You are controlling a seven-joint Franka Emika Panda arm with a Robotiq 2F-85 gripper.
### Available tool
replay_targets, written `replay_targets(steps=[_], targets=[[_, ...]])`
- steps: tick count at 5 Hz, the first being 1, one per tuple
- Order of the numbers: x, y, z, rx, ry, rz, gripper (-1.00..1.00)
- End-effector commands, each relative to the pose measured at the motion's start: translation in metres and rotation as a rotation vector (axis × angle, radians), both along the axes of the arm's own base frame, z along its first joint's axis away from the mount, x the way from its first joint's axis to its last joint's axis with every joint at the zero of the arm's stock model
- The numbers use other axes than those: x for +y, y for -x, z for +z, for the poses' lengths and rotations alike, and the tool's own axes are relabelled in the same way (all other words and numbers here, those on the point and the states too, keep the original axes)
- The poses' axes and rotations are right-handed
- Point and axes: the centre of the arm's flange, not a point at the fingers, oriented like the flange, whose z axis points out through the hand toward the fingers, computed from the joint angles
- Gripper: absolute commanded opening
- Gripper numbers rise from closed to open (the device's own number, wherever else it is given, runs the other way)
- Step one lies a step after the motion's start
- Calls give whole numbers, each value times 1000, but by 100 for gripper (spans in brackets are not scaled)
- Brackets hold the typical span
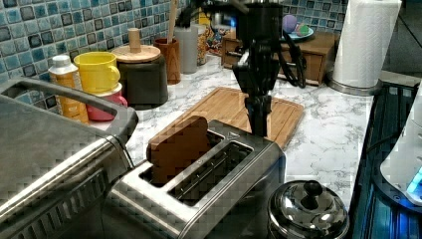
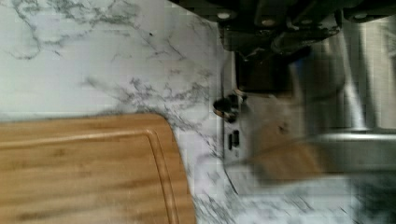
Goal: Turn on the toaster.
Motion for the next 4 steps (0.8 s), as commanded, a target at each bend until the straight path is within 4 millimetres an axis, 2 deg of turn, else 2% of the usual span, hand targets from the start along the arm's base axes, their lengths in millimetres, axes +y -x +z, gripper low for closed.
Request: replay_targets(steps=[1, 2, 3, 4], targets=[[30, -22, 15, -58, -6, 12, -100], [30, -25, -11, 5, 40, -1, -100], [25, -28, -50, 87, 76, -33, -100], [10, -21, -87, 120, 87, -114, -100]])
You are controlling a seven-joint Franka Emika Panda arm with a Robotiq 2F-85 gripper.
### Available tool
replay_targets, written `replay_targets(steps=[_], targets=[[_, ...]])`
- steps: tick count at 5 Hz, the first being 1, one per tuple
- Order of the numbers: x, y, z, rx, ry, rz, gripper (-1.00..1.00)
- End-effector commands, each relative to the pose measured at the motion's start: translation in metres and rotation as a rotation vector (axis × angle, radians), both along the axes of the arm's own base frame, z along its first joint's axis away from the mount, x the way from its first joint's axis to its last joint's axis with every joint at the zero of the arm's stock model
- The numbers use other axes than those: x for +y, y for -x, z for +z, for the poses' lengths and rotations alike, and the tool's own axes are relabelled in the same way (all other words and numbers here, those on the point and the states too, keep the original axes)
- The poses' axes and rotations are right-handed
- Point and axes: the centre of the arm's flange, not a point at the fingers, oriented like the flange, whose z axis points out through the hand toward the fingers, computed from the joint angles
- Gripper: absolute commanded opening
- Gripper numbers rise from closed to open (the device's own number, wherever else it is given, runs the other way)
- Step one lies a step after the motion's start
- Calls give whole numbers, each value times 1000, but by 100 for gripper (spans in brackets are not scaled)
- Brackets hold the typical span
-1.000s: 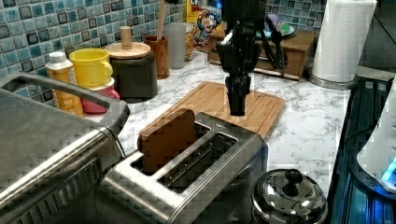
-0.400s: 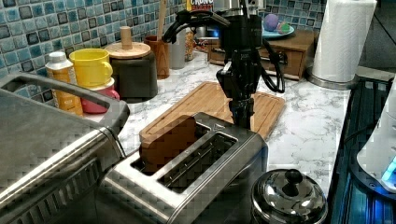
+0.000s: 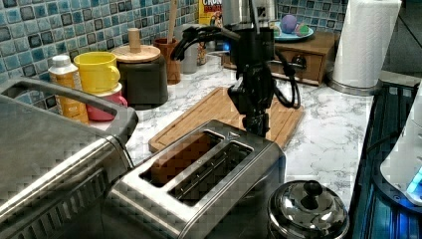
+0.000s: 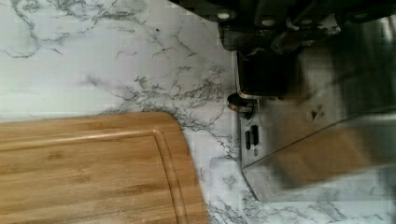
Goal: Turn on the toaster.
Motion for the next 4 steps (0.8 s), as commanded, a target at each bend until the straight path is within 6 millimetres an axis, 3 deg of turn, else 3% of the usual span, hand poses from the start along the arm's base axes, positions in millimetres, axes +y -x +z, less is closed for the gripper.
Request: replay_targets(steps=[1, 2, 4], targets=[[-13, 0, -82, 137, 77, -159, -100], [-6, -8, -65, 85, 120, -162, -100], [-6, -8, -65, 84, 120, -162, -100]])
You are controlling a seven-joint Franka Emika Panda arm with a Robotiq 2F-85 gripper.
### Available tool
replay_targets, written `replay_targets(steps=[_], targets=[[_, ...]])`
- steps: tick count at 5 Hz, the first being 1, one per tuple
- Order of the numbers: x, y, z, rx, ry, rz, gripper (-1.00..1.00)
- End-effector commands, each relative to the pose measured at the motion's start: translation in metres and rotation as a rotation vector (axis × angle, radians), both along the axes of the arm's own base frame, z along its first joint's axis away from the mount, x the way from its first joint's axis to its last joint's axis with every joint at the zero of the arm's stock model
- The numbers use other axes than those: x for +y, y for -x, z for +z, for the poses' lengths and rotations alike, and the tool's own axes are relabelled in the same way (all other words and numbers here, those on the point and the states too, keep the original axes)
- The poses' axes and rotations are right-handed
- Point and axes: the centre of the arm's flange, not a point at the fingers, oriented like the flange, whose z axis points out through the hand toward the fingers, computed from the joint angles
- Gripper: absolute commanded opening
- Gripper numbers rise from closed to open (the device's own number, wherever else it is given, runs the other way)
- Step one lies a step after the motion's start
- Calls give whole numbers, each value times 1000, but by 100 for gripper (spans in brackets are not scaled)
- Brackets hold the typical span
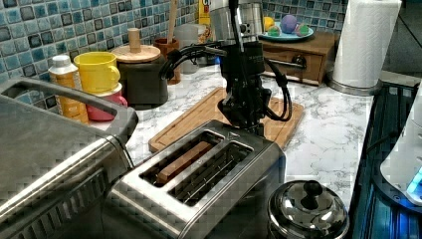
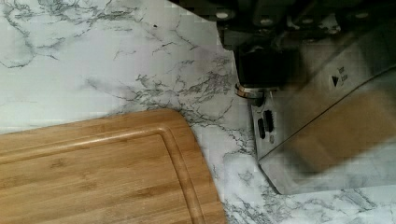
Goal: Turn on the toaster.
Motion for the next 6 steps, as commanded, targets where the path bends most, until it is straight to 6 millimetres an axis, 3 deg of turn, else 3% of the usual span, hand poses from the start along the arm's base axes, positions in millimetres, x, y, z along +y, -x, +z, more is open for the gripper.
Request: replay_targets(steps=[1, 6], targets=[[-15, 3, -48, 38, 68, -92, -100], [-15, 3, -48, 37, 68, -92, -100]])
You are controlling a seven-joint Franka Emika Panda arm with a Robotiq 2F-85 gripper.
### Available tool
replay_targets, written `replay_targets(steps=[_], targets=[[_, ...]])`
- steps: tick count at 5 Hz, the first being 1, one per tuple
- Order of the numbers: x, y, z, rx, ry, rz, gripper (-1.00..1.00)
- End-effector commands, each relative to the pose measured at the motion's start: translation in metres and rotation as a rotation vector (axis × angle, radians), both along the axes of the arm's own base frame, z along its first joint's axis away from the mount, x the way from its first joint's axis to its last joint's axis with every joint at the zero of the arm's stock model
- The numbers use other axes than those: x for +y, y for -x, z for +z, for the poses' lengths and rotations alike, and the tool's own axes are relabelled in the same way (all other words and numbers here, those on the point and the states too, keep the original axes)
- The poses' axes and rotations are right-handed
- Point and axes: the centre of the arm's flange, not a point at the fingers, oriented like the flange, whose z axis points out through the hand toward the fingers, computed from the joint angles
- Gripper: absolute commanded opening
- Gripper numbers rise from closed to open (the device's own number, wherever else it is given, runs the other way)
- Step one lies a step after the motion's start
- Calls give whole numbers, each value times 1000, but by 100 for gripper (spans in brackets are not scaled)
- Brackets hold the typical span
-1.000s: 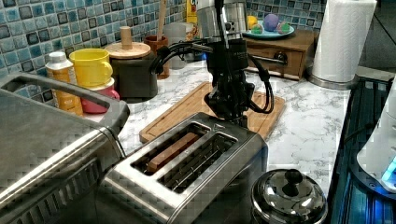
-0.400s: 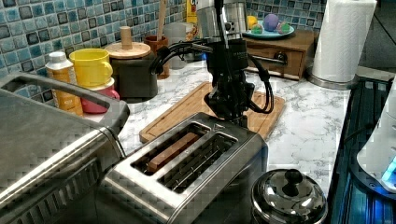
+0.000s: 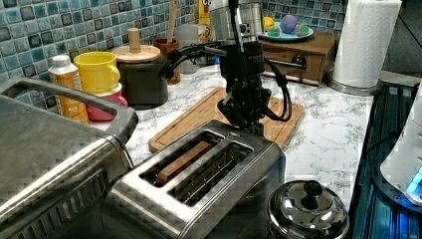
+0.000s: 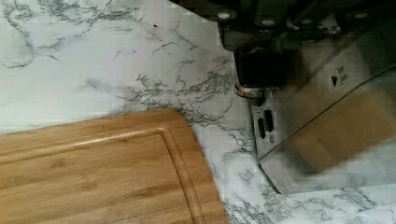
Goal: Turn on the toaster.
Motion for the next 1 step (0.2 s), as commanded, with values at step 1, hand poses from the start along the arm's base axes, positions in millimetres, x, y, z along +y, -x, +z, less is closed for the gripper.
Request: replay_targets(steps=[1], targets=[[-15, 3, -48, 38, 64, -89, -100]])
